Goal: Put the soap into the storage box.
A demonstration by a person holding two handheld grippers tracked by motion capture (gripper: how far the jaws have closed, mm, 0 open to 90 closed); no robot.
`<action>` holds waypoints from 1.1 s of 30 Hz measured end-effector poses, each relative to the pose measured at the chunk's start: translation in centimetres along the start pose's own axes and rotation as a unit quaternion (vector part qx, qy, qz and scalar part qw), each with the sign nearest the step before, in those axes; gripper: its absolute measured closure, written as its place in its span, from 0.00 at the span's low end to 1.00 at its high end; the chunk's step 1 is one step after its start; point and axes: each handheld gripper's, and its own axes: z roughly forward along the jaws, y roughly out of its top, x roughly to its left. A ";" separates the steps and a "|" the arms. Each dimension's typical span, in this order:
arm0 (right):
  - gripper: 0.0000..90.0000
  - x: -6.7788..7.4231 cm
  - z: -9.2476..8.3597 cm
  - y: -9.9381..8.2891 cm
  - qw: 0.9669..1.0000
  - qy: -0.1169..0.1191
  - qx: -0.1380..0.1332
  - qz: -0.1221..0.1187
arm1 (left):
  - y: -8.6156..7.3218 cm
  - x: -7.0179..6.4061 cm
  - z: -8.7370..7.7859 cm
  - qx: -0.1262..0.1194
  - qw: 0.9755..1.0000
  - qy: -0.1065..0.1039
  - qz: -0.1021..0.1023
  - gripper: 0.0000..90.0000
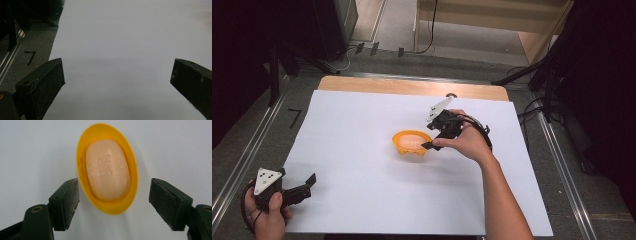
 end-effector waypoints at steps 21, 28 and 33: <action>0.10 0.7 -3.1 -5.2 0.994 -0.063 -0.022 0.082 | 0.0 0.0 0.0 0.000 1.000 0.001 0.002 0.00; 0.03 1.0 -3.6 -6.9 0.991 -0.080 -0.024 0.100 | 0.0 0.0 0.0 0.000 1.000 0.002 0.003 0.00; 0.03 1.6 -4.0 -9.0 0.988 -0.096 -0.027 0.119 | 0.0 -0.1 0.0 0.000 1.000 0.003 0.002 0.00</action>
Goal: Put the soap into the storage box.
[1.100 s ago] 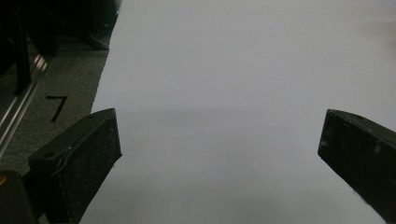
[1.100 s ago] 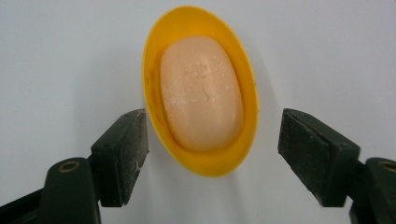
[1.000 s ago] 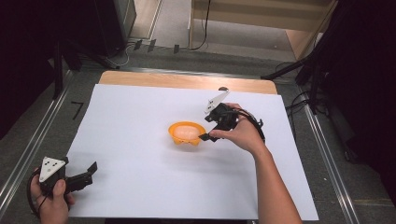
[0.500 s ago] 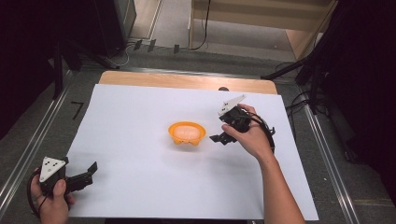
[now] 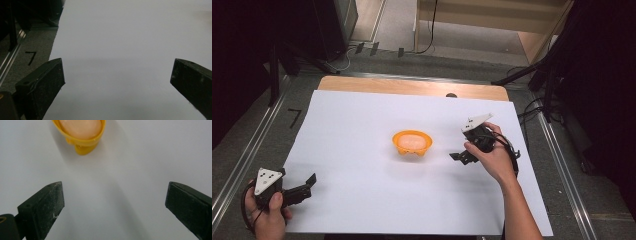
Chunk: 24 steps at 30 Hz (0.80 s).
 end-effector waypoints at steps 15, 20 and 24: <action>0.03 0.1 -1.8 -5.7 0.998 -0.042 -0.033 0.044 | 0.0 0.0 0.0 -0.001 1.000 0.001 0.000 0.00; 0.03 0.1 -2.6 -8.0 0.995 -0.059 -0.050 0.063 | 0.0 0.0 0.0 0.000 1.000 0.001 0.000 0.00; 0.03 0.6 -3.3 -10.0 0.992 -0.081 -0.060 0.069 | 0.0 0.0 0.0 0.000 1.000 0.001 0.000 0.00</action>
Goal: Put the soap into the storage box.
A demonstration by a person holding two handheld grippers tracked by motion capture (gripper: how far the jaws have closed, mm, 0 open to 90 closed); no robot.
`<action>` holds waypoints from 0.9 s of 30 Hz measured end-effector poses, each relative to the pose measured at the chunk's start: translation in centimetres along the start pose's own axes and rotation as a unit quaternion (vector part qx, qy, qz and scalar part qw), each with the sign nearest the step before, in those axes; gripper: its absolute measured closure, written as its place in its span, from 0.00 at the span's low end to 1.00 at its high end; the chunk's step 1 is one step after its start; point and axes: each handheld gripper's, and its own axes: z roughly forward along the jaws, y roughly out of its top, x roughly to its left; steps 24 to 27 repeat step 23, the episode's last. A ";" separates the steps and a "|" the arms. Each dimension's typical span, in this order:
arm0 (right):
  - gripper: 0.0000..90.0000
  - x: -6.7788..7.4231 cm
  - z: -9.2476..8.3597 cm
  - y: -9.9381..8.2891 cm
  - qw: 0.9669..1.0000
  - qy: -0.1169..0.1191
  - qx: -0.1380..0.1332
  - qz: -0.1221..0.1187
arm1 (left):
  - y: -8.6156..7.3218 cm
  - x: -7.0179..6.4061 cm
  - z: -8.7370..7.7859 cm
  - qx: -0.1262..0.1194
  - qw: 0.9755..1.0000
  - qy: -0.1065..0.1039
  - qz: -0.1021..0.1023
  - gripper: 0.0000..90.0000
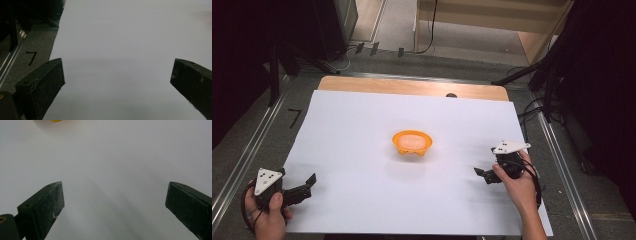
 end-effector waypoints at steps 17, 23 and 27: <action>0.00 0.6 -4.0 -7.3 0.995 -0.058 -0.041 0.071 | 0.0 0.0 0.0 0.000 1.000 0.000 0.002 0.00; 0.00 1.1 -4.9 -9.4 0.991 -0.082 -0.047 0.097 | 0.1 0.0 0.1 0.008 1.000 0.000 0.000 0.00; 0.00 1.1 -4.9 -9.4 0.991 -0.082 -0.047 0.097 | 0.1 0.0 0.1 0.008 1.000 0.000 0.000 0.00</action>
